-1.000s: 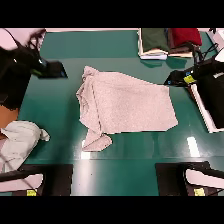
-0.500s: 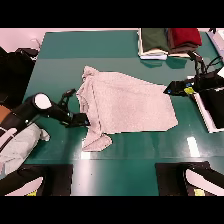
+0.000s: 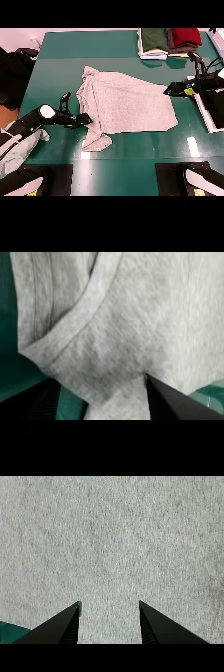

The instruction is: Fold the shirts.

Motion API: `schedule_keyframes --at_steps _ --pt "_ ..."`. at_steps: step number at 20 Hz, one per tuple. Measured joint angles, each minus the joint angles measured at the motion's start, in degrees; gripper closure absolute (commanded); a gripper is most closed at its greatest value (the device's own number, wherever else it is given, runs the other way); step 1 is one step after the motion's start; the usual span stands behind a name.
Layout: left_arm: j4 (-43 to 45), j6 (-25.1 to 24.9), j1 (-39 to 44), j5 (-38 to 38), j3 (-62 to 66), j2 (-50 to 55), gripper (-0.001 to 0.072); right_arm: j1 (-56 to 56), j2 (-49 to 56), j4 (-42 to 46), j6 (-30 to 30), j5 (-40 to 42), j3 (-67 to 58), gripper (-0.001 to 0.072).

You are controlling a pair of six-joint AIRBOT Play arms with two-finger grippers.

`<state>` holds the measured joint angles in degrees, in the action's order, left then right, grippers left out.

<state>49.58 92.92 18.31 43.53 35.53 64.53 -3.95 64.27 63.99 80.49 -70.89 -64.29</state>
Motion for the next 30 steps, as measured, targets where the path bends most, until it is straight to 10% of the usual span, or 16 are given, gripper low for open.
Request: schedule_keyframes --at_steps 2,10,11,12,13,20,30 --pt "-0.52 -0.04 -0.15 -1.31 0.20 0.81 0.0674 0.00 0.00 -0.04 0.00 -0.35 -0.02 0.0303" --pt "7.19 -2.49 -11.96 3.63 10.93 -3.02 0.0683 0.00 -0.02 0.00 0.00 -3.21 -0.02 0.0303" --pt "9.57 -2.62 -13.62 4.98 11.93 -3.41 0.0495 0.00 -0.02 0.00 0.00 -3.32 -0.02 0.0303" --pt "11.67 -2.82 -15.30 6.43 12.76 -3.76 0.0085 0.00 -0.02 0.02 0.00 -3.45 0.00 0.0303" --pt "13.22 -3.15 -16.87 8.20 13.27 -3.96 0.0048 0.00 -0.02 0.02 0.00 -3.52 -0.02 0.0303" --pt "18.05 -9.14 -26.49 19.47 10.95 -4.68 0.0046 0.00 -0.02 0.02 0.00 -4.02 0.00 0.0303" --pt "4.20 -19.78 -26.32 12.59 -1.73 -2.80 0.0046 0.00 -0.02 0.02 0.00 -4.07 -0.02 0.0303"
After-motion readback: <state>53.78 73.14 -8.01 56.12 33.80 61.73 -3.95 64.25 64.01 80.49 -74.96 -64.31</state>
